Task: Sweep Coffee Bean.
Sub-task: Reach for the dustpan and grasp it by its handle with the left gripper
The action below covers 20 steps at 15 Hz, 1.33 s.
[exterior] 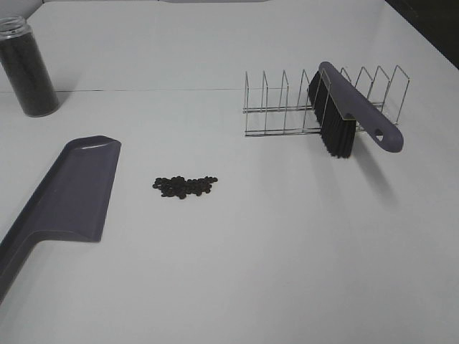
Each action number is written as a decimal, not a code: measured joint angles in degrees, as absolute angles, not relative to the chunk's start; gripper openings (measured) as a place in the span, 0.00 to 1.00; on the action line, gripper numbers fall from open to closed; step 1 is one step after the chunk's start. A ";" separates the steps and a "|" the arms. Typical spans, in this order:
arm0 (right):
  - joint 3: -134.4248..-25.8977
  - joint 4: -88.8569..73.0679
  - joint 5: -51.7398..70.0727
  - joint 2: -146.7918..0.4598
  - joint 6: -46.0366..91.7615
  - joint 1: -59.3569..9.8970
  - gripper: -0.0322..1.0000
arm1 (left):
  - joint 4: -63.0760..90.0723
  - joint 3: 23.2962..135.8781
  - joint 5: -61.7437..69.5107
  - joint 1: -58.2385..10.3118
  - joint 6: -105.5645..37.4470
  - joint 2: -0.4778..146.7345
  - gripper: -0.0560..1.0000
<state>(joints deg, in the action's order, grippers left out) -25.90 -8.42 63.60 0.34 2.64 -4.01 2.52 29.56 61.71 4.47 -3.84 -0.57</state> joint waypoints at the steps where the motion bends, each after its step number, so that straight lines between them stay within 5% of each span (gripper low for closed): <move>1: -25.90 -8.42 63.60 0.34 2.64 -4.01 0.98 | 2.52 29.56 61.71 4.47 -3.84 -0.57 0.99; 20: -25.90 -8.42 63.60 0.34 2.64 -4.01 0.98 | 2.52 29.56 61.71 4.47 -3.84 -0.57 0.99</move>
<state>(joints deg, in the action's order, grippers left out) -25.90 -8.42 63.60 0.34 2.64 -4.01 2.52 29.56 61.71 4.47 -3.84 -0.57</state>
